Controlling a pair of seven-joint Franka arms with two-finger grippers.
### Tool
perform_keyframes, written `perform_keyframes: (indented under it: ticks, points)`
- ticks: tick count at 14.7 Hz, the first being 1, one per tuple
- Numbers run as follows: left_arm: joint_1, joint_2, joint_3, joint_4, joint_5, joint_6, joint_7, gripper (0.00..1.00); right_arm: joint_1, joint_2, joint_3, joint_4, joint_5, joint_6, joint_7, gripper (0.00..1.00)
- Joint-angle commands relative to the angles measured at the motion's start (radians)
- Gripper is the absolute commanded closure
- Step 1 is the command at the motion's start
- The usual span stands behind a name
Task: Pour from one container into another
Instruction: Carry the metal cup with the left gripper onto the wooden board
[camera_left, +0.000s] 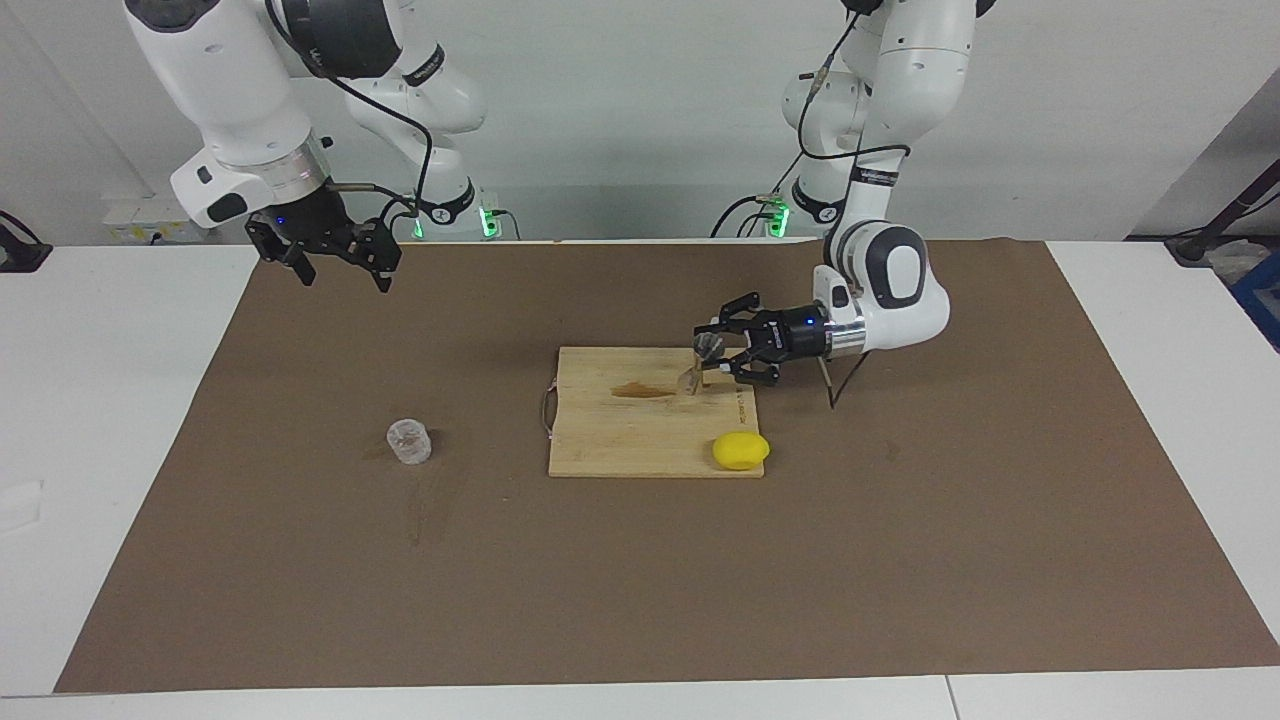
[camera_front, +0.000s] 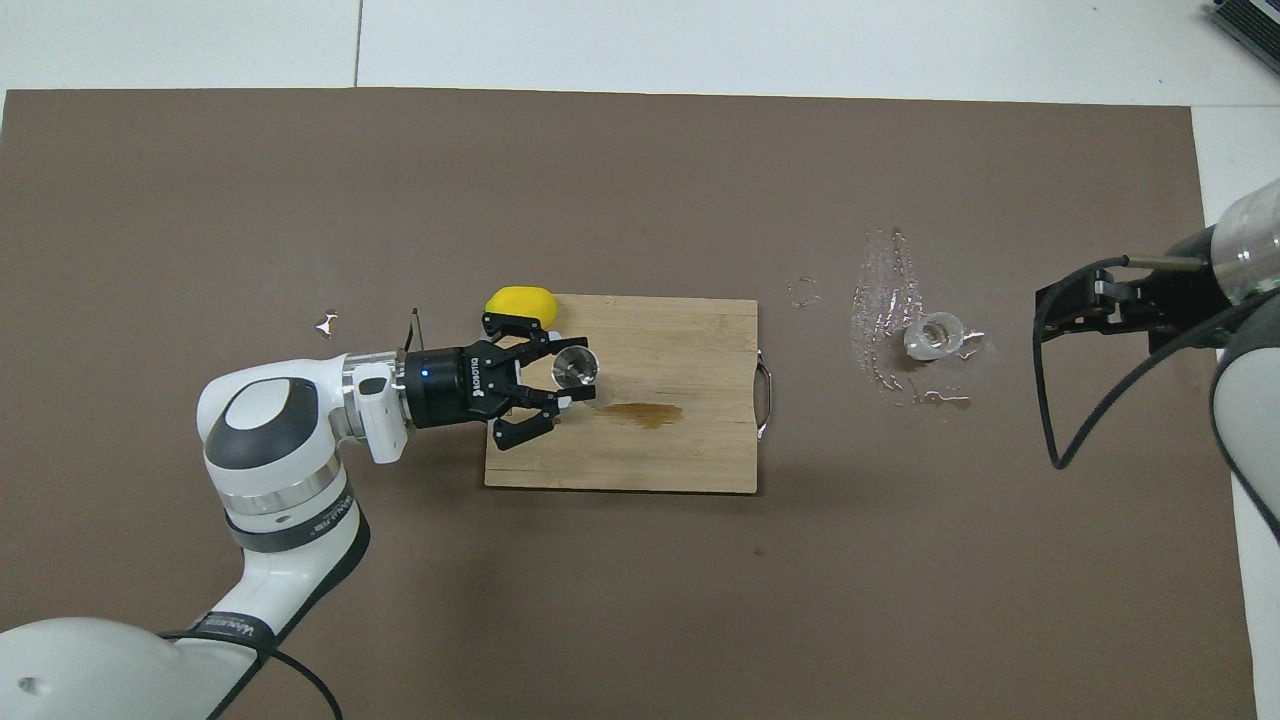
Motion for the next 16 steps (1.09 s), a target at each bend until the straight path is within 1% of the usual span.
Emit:
perform_keyframes:
  ticks: [1, 4, 11, 14, 16]
  points:
    - [-0.077, -0.025, 0.017, -0.018, -0.102, 0.089, 0.008, 0.58, -0.012, -0.024, 0.008, -0.027, -0.006, 0.004, -0.019, 0.0]
    - [-0.114, -0.016, 0.017, -0.013, -0.15, 0.161, 0.118, 0.58, -0.012, -0.026, 0.008, -0.027, -0.006, 0.004, -0.019, 0.0]
    - [-0.124, -0.013, 0.017, -0.024, -0.153, 0.212, 0.182, 0.56, -0.012, -0.024, 0.008, -0.027, -0.006, 0.004, -0.019, 0.0]
    - [-0.136, 0.009, 0.017, -0.024, -0.176, 0.218, 0.193, 0.55, -0.012, -0.024, 0.008, -0.027, -0.006, 0.004, -0.019, 0.0]
    - [-0.156, 0.02, 0.017, -0.026, -0.19, 0.247, 0.218, 0.54, -0.012, -0.026, 0.008, -0.027, -0.006, 0.004, -0.019, 0.0]
